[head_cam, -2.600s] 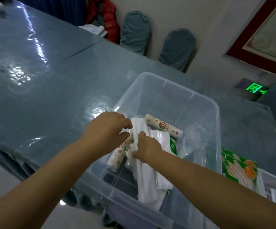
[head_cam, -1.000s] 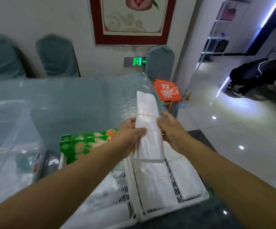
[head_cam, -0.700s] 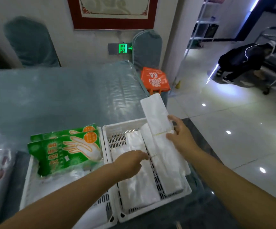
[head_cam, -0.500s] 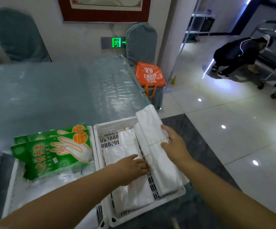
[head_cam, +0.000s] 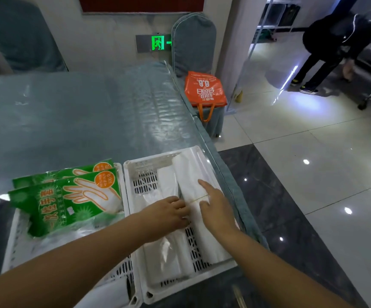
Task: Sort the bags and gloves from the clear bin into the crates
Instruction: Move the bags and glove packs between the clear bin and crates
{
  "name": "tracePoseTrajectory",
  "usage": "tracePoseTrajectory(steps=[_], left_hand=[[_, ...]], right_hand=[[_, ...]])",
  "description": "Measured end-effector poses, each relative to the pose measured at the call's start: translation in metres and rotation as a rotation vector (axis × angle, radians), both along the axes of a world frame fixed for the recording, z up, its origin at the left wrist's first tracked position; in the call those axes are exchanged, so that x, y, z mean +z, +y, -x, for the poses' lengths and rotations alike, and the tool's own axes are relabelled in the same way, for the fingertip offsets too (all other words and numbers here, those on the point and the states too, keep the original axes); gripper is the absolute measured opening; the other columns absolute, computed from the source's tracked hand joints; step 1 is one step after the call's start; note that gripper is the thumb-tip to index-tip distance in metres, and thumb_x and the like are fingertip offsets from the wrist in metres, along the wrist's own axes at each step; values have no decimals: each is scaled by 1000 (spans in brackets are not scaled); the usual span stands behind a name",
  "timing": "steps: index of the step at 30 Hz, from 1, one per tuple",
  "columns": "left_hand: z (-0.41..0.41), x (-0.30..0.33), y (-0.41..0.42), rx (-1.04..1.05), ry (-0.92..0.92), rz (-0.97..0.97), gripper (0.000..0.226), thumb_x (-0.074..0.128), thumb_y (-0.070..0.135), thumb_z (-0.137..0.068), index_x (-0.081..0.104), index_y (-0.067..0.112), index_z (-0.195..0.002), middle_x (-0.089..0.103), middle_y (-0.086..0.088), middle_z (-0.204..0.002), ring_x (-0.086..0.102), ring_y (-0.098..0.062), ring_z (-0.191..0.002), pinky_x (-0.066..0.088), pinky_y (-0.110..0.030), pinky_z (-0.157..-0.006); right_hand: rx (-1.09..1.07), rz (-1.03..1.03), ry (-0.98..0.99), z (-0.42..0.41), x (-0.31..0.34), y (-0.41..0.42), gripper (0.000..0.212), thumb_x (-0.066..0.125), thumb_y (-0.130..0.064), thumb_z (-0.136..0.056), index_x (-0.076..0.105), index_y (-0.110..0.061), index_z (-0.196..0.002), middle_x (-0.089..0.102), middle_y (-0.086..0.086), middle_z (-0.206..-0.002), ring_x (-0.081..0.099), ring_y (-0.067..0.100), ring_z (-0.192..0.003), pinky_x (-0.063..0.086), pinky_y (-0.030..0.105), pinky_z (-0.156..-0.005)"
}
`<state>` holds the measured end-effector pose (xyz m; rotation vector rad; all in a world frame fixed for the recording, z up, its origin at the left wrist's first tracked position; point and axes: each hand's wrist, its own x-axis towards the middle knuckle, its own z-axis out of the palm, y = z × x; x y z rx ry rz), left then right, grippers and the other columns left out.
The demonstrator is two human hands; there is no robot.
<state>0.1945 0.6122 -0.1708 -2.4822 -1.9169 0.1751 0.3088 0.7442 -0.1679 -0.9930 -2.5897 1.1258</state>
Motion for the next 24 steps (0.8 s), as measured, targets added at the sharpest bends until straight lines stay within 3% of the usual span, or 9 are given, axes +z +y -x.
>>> tracePoseTrajectory(steps=[5,9,12,16,20,24], left_hand=[[-5,3,-2,21,48,62,26,75,25,-58,60,29,-79,64,14,-69,57,-11,-74,47,-21,-71],[-6,5,-5,53,54,67,31,76,26,-54,61,28,-81,63,14,-69,55,-11,-70,45,-21,-67],[-8,8,-5,55,66,86,23,75,30,-58,63,30,-78,63,15,-71,56,-9,-71,46,-20,-64],[-13,10,4,51,74,55,18,78,32,-56,64,32,-67,61,14,-69,55,-9,-69,44,-20,-58],[-21,7,17,68,69,-6,22,78,33,-52,67,32,-71,63,12,-73,56,-9,-70,45,-20,-58],[-24,-7,19,162,49,-65,29,75,35,-56,69,28,-84,66,11,-78,59,-8,-71,46,-19,-56]], right_hand=[[133,-239,-241,-6,-13,-7,63,50,-18,-92,19,-33,-144,42,3,-125,50,12,-80,46,24,-66],[211,-328,-289,-7,-15,-7,65,53,-15,-90,17,-29,-143,42,5,-121,51,15,-86,47,27,-65],[230,-341,-293,-6,-16,-7,64,53,-17,-91,17,-29,-143,43,4,-122,51,16,-91,45,26,-63],[234,-359,-287,-9,-16,-6,59,49,-21,-91,21,-28,-142,47,3,-117,47,14,-89,38,24,-61],[207,-372,-294,-9,-14,-3,55,47,-16,-91,27,-26,-140,47,5,-114,43,13,-76,39,25,-58],[212,-378,-261,-14,-6,-2,40,49,-15,-92,41,-22,-131,49,4,-116,53,17,-81,46,27,-62]])
